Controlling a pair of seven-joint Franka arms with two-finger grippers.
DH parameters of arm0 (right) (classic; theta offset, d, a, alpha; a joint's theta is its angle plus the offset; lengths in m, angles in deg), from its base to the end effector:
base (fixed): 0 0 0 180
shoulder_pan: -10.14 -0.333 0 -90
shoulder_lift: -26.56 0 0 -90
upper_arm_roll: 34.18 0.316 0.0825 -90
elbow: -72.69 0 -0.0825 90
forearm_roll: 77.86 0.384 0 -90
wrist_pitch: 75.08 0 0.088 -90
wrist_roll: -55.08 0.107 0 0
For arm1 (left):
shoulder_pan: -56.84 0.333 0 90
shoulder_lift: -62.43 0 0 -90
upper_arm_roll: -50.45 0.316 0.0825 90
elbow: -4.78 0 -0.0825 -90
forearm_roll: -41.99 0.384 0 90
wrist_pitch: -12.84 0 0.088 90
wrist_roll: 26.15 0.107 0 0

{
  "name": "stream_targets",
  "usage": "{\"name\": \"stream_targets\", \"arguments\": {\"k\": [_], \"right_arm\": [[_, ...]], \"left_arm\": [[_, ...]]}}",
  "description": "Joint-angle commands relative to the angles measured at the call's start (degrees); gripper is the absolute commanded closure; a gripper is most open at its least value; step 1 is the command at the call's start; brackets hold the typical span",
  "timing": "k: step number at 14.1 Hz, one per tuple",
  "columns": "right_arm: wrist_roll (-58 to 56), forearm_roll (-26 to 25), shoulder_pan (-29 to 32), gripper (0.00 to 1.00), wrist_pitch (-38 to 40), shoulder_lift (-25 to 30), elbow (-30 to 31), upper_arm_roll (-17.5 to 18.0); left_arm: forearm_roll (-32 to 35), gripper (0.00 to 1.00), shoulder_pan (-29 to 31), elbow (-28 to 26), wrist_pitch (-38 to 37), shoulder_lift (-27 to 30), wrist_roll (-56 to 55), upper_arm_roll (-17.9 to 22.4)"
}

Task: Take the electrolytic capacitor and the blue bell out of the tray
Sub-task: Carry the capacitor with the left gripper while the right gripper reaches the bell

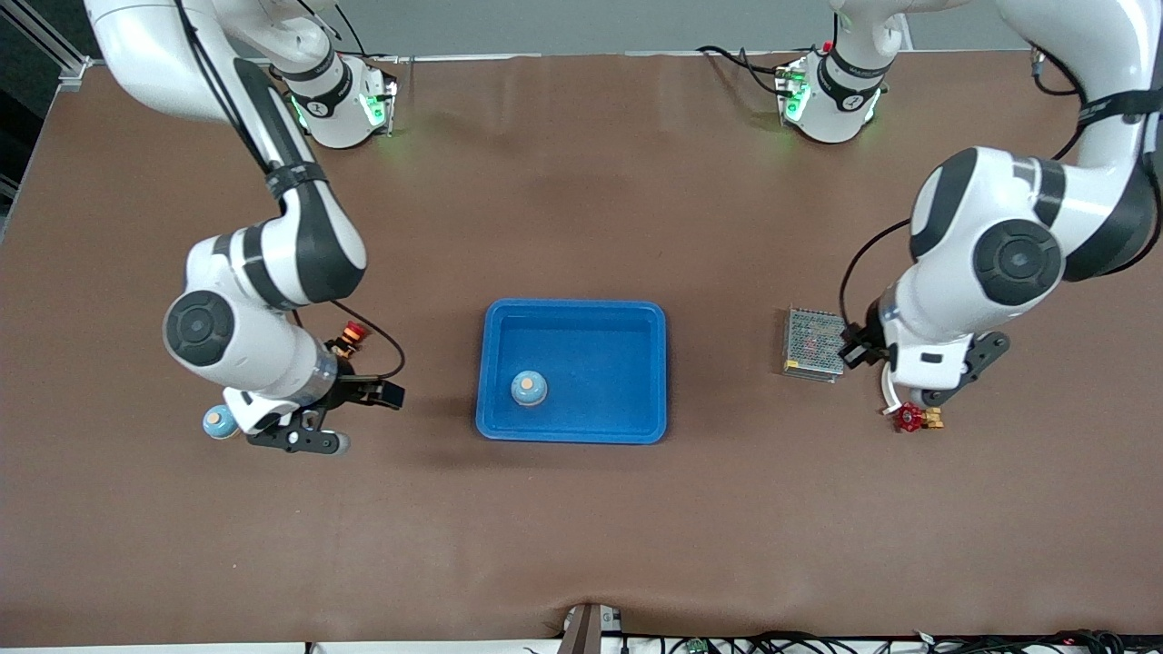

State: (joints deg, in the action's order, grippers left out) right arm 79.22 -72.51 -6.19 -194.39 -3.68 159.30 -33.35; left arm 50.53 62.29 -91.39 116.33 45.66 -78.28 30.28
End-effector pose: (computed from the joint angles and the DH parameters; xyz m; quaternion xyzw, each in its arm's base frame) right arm 0.6707 0.2103 0.3618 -0.9952 0.0838 -0.0043 0.0495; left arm 0.6109 -0.1289 0.4278 -0.9505 -0.3013 0.0491 0.0574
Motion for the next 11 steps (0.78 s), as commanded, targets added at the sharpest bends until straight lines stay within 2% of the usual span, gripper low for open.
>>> {"name": "stream_targets", "arguments": {"k": [1, 7, 11], "right_arm": [[6.95, 0.37, -3.17, 0.0, -4.86, -2.71, -0.21, -0.57], [15.75, -0.07, -9.06, 0.0, -8.3, -10.54, -5.21, -0.66], [18.4, -0.42, -11.62, 0.0, -8.66, -13.0, -7.33, -0.74]], "left_arm": [[-1.33, 1.0, 5.34, -7.96, 0.57, 6.38, 7.9, -0.57], [-1.15, 1.0, 13.78, -13.24, 1.27, 7.28, 20.3, -0.48], [-0.19, 1.0, 17.39, -17.98, 4.51, 6.66, 24.35, -0.31]]}}
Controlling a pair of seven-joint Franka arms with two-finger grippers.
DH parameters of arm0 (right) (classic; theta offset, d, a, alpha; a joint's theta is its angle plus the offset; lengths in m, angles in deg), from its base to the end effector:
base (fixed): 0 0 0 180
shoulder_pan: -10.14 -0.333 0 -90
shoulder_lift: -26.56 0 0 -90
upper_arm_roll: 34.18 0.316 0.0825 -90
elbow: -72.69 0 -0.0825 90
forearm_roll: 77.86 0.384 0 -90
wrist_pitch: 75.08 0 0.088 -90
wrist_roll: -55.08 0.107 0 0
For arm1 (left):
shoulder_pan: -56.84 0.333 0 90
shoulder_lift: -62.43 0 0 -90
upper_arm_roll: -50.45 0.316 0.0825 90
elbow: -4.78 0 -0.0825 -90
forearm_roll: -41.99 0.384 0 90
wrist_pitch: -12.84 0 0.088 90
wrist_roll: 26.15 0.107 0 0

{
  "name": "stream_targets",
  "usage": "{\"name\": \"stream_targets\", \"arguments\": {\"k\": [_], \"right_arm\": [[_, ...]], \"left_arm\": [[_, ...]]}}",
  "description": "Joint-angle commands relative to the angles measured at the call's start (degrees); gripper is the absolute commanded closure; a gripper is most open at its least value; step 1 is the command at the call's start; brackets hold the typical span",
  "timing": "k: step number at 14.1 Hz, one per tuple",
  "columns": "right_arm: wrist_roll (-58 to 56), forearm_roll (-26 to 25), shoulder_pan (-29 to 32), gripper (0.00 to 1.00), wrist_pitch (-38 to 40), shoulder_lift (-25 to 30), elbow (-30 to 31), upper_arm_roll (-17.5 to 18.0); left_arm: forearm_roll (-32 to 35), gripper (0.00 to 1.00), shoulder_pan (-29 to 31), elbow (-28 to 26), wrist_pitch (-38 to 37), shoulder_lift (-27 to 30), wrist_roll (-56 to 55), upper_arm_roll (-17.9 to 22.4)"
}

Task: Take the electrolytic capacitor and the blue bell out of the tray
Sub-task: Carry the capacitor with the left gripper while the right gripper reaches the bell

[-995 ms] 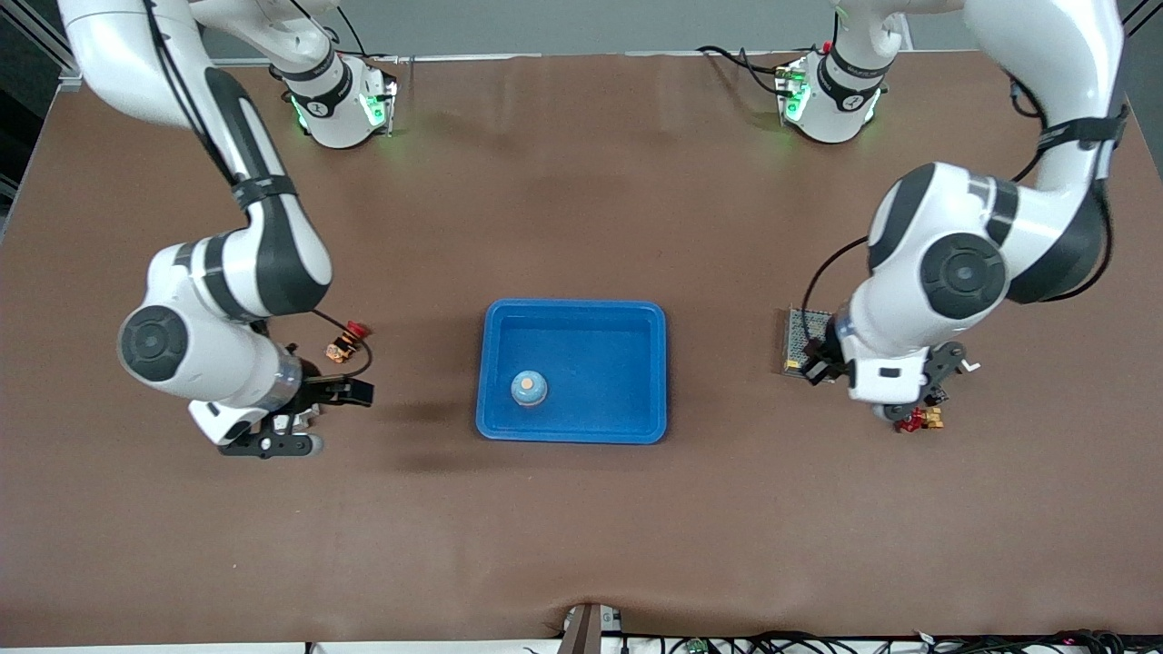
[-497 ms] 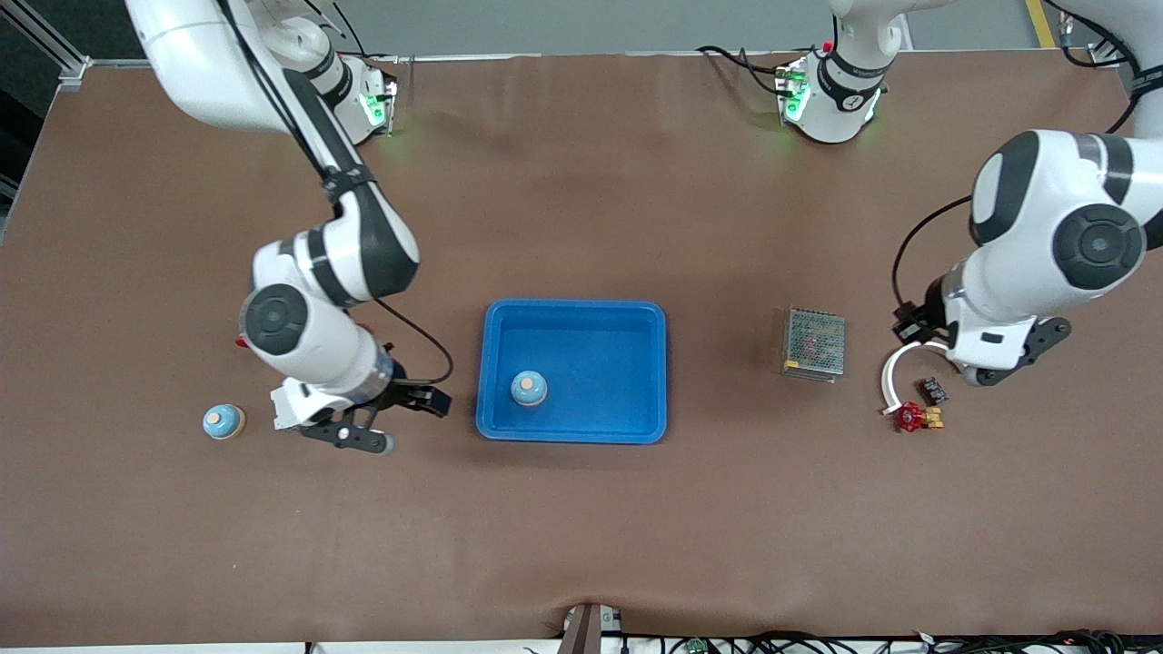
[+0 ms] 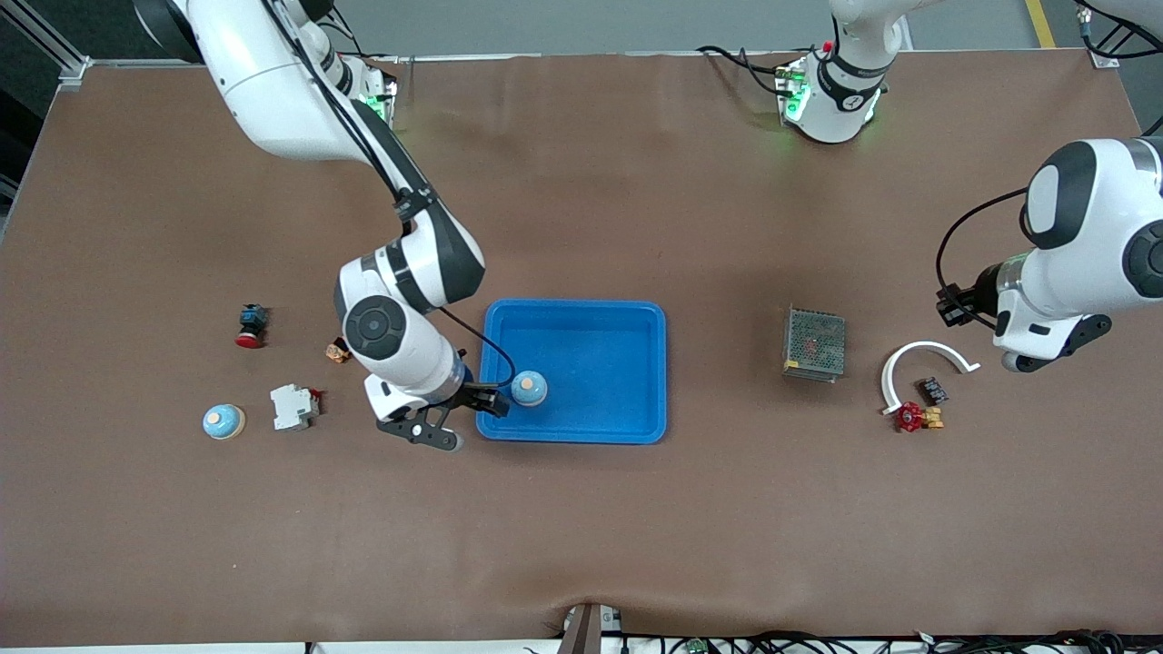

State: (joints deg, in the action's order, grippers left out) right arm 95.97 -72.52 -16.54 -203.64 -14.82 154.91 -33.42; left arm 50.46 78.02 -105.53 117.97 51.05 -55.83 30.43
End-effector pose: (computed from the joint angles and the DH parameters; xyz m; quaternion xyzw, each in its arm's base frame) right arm 0.6504 0.3386 0.2730 -0.9875 0.1459 -0.0122 0.0590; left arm 0.5666 0.0297 0.3738 -0.9620 -0.2338 0.1243 0.0668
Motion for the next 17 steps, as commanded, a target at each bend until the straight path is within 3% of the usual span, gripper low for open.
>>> {"name": "stream_targets", "arguments": {"k": [1, 7, 15, 16, 17], "right_arm": [[1.74, -0.5, -1.88, 0.0, 0.51, -2.22, -3.12, -0.76], [2.27, -1.64, -4.61, 0.0, 0.42, -5.12, -4.96, -0.93], [2.44, -3.23, -6.28, 0.0, -0.28, -7.93, -5.41, -0.93], [2.44, -3.23, -6.45, 0.0, -0.81, -8.2, -5.41, -0.85], [2.36, -3.23, -6.54, 0.0, -1.42, -8.46, -5.32, -0.85]], "left_arm": [[-0.12, 1.0, 2.45, -6.29, 5.84, 1.35, 2.08, -0.45], [-0.21, 1.0, 4.65, -17.73, 24.21, -1.01, 1.91, -0.37], [1.19, 1.0, 5.36, -19.85, 35.4, -9.71, 1.91, -0.01], [1.19, 0.96, 5.8, -19.85, 35.4, -9.89, 1.91, -0.01], [1.19, 0.83, 5.89, -19.85, 35.4, -10.16, 1.82, -0.01]]}}
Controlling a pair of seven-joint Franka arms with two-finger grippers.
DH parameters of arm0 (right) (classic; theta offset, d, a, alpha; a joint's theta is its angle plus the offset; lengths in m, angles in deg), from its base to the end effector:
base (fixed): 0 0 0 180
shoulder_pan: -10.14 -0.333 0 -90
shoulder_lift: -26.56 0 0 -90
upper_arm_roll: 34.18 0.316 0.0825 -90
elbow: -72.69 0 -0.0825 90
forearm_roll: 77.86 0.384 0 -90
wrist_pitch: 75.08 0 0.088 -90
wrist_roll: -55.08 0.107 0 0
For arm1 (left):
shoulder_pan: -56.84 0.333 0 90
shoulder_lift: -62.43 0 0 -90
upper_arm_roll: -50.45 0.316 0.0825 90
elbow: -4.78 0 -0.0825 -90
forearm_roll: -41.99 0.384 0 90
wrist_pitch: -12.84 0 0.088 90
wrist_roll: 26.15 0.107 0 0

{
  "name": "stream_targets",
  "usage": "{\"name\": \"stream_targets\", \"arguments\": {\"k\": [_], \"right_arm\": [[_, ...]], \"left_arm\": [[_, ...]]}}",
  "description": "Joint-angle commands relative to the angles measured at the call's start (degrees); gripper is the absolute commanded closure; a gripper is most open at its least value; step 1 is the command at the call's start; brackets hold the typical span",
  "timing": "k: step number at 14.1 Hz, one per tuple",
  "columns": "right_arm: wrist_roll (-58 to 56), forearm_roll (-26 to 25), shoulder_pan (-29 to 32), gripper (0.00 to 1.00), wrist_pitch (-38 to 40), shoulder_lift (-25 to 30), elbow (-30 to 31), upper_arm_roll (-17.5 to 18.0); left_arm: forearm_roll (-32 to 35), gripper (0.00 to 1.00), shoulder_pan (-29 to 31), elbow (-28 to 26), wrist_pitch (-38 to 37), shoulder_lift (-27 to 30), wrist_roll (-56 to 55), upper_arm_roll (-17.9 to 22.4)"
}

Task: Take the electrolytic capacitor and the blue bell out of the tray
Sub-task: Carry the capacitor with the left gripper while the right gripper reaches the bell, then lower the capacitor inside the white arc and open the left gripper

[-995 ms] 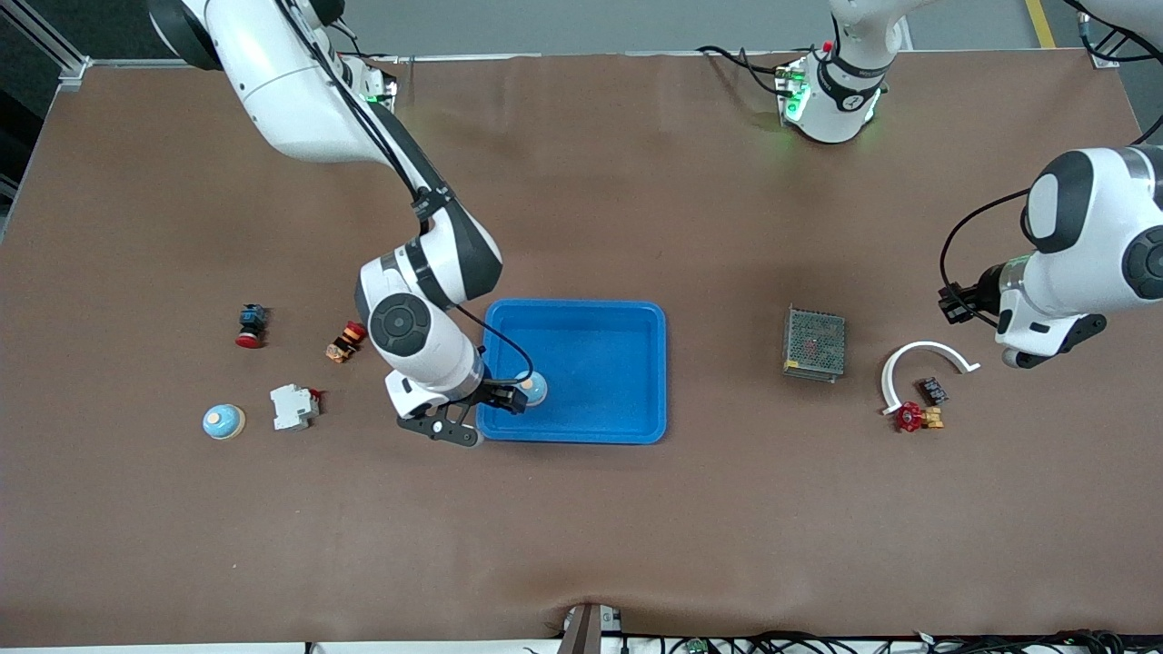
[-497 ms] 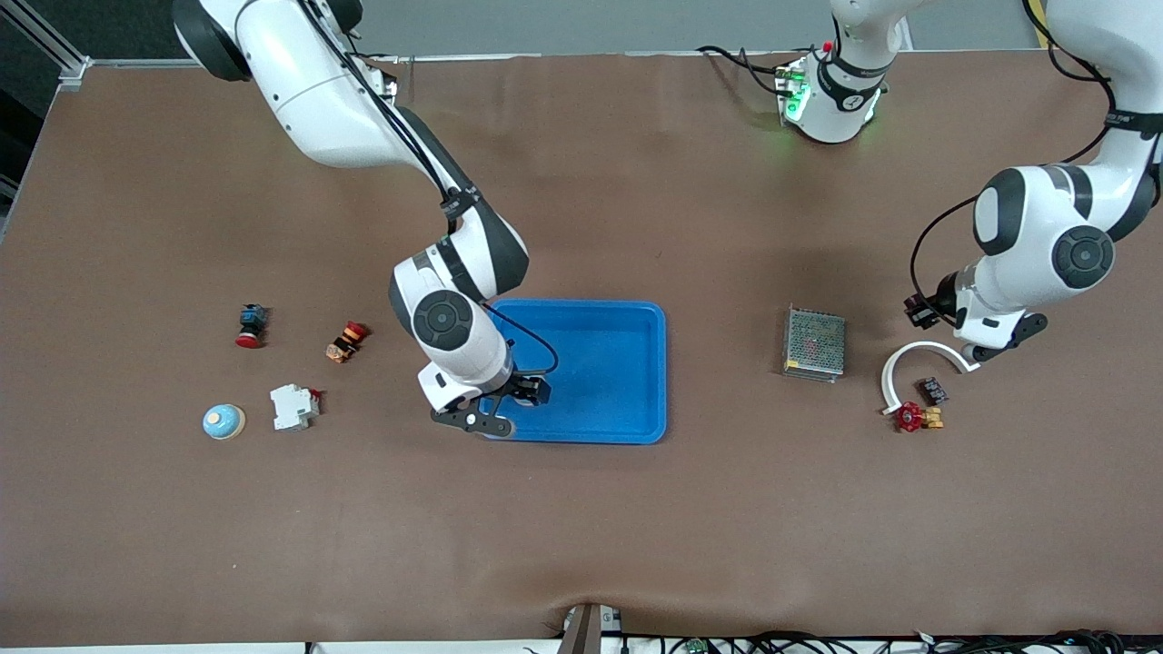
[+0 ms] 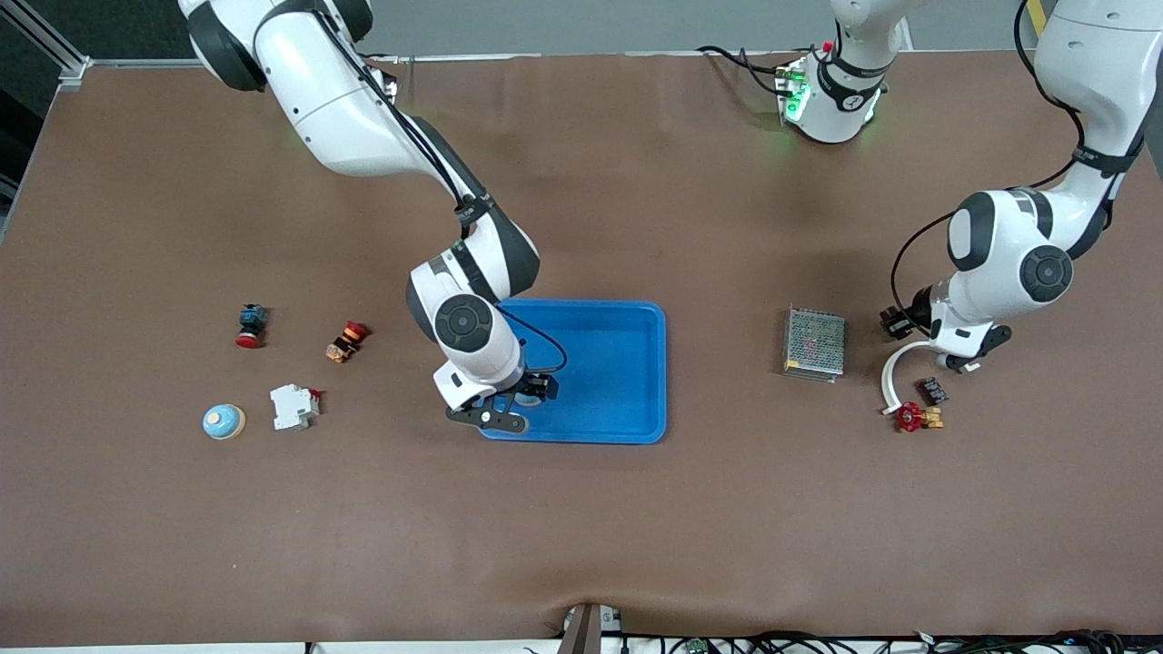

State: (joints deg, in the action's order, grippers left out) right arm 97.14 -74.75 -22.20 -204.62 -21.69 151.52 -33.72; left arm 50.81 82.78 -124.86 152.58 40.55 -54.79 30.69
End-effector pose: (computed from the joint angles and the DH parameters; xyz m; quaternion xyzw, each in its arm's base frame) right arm 0.6214 0.4006 0.2131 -0.9946 0.0988 -0.0023 0.0323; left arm 0.5154 0.0494 0.1863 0.9659 0.2429 -0.0899 0.0022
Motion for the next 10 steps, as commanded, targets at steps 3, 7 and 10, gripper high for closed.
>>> {"name": "stream_targets", "arguments": {"k": [3, 7, 10], "right_arm": [[1.36, -1.0, -1.24, 0.0, -0.54, -2.2, -1.93, -0.55], [1.36, -1.09, -1.77, 0.0, -2.2, -2.91, -1.67, -0.55], [1.36, -1.09, -1.94, 0.0, -2.56, -3.43, -1.58, -0.55]], "left_arm": [[0.84, 0.0, 1.13, -0.44, 0.62, 0.34, 0.18, -0.27], [0.93, 0.0, 1.04, 1.66, -2.09, 3.41, 0.08, -0.71], [0.93, 0.0, 0.52, 11.21, -10.69, 3.51, 0.43, -1.5]]}}
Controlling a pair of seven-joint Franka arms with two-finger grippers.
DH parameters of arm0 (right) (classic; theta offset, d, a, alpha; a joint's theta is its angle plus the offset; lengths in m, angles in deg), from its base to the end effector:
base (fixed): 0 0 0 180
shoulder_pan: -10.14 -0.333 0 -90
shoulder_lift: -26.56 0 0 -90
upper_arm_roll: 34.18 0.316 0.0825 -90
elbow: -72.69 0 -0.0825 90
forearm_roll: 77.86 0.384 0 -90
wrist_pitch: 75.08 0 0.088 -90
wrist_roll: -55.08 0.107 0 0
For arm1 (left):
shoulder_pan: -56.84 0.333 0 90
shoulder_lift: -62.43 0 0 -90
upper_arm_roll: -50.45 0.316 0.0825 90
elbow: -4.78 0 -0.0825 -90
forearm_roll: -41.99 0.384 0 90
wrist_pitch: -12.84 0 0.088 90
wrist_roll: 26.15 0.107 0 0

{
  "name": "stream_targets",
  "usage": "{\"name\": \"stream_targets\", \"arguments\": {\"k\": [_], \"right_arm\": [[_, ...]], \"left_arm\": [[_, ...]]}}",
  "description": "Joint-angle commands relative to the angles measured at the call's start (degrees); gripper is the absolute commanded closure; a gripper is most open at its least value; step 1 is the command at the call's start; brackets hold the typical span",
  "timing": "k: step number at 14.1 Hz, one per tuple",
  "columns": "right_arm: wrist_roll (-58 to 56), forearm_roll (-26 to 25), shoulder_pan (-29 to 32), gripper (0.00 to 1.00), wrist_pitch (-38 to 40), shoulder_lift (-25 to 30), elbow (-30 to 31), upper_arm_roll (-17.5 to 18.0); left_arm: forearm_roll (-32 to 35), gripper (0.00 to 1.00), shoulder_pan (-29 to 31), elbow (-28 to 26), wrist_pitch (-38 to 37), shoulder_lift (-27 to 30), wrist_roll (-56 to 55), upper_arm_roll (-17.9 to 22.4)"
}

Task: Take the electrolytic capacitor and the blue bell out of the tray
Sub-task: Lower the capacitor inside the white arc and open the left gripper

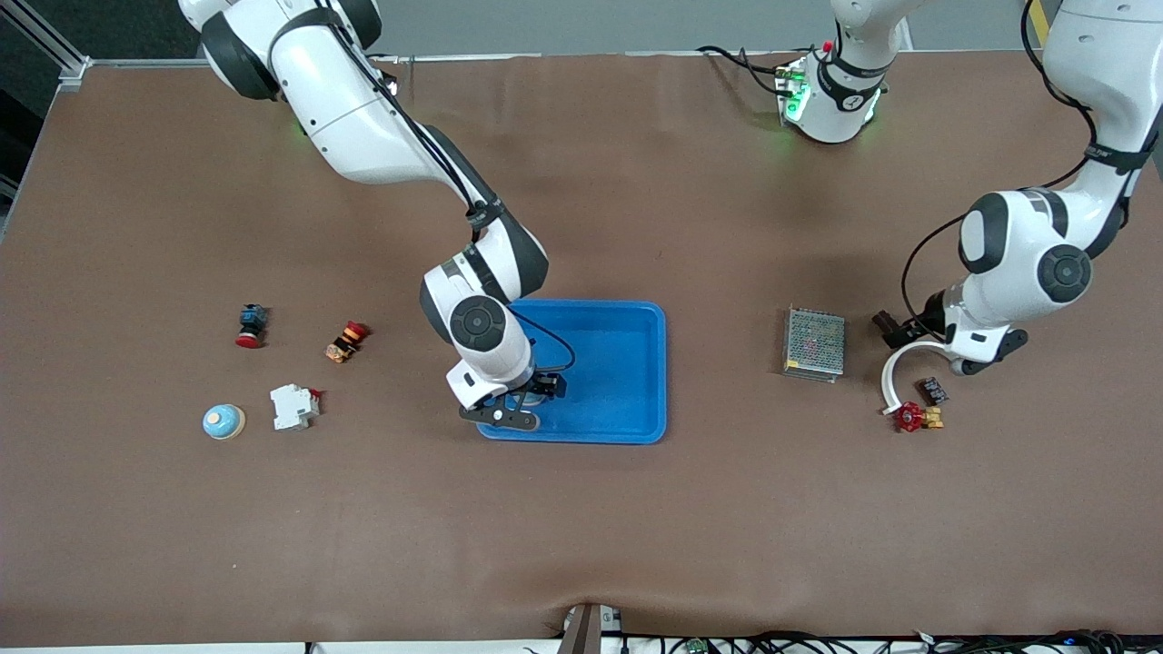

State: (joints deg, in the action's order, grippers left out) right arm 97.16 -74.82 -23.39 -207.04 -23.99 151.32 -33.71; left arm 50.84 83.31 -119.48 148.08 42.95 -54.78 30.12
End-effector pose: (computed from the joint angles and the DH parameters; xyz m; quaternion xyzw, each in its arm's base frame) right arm 0.6130 0.4133 0.1889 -0.9954 0.0892 -0.0047 0.0333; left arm 0.5470 0.0598 0.2351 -0.9669 -0.2478 0.0609 0.0043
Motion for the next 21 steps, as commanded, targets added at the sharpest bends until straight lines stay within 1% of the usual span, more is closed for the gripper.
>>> {"name": "stream_targets", "arguments": {"k": [1, 3, 7, 8, 9, 10, 11, 13, 14, 16, 17, 18, 21], "right_arm": [[1.34, -1.01, -0.75, 0.0, -0.23, -1.22, -1.38, -0.55], [1.34, -1.1, -0.84, 0.0, -0.23, -1.31, -1.38, -0.55], [1.25, -1.01, -0.57, 0.0, -0.23, -1.49, -1.38, -0.55], [1.25, -1.01, -0.49, 0.03, -0.14, -1.4, -1.38, -0.55], [1.25, -1.01, -0.4, 0.15, -0.23, -1.49, -1.38, -0.55], [1.25, -1.01, -0.4, 0.24, -0.14, -1.49, -1.38, -0.55], [1.25, -1.01, -0.4, 0.28, -0.23, -1.58, -1.38, -0.55], [1.25, -1.01, -0.31, 0.28, -0.23, -1.66, -1.38, -0.55], [1.08, -1.01, -0.4, 0.37, -0.14, -1.66, -1.38, -0.55], [0.81, -1.1, -0.4, 0.59, -0.14, -1.66, -1.38, -0.55], [0.81, -1.1, -0.4, 0.66, -0.14, -1.66, -1.38, -0.64], [0.81, -1.54, -0.48, 0.67, -0.14, -1.66, -1.38, -0.64], [0.64, -1.81, -0.66, 0.67, 0.82, -0.62, -1.64, -0.55]], "left_arm": [[0.9, 0.0, -0.02, 9.53, -9.7, 0.76, 0.51, -1.81], [0.9, 0.0, -0.19, 15.08, -14.03, 0.58, 0.69, -2.78], [0.9, 0.0, -0.81, 23.43, -20.18, 0.58, 2.17, -3.66], [0.99, 0.0, -1.16, 26.15, -22.81, 0.58, 3.92, -3.75], [0.91, 0.0, -1.6, 29.05, -25.44, 0.58, 5.59, -3.92], [0.64, 0.0, -1.6, 32.04, -27.91, 0.49, 5.96, -3.93], [0.64, 0.0, -1.6, 34.42, -30.54, 0.49, 6.22, -3.93], [0.21, 0.0, -1.6, 38.29, -34.94, 0.84, 6.75, -4.1], [-0.23, 0.0, -1.6, 40.57, -37.75, 0.84, 8.14, -4.97], [-1.03, 0.0, -1.6, 44.27, -42.59, 0.93, 10.35, -6.21], [-1.03, 0.0, -1.6, 44.72, -43.57, 1.28, 10.44, -6.99], [-0.94, 0.0, -1.34, 44.72, -43.84, 1.46, 10.44, -8.13], [-1.03, 0.0, -1.25, 44.72, -43.93, 4.0, 11.06, -10.59]]}}
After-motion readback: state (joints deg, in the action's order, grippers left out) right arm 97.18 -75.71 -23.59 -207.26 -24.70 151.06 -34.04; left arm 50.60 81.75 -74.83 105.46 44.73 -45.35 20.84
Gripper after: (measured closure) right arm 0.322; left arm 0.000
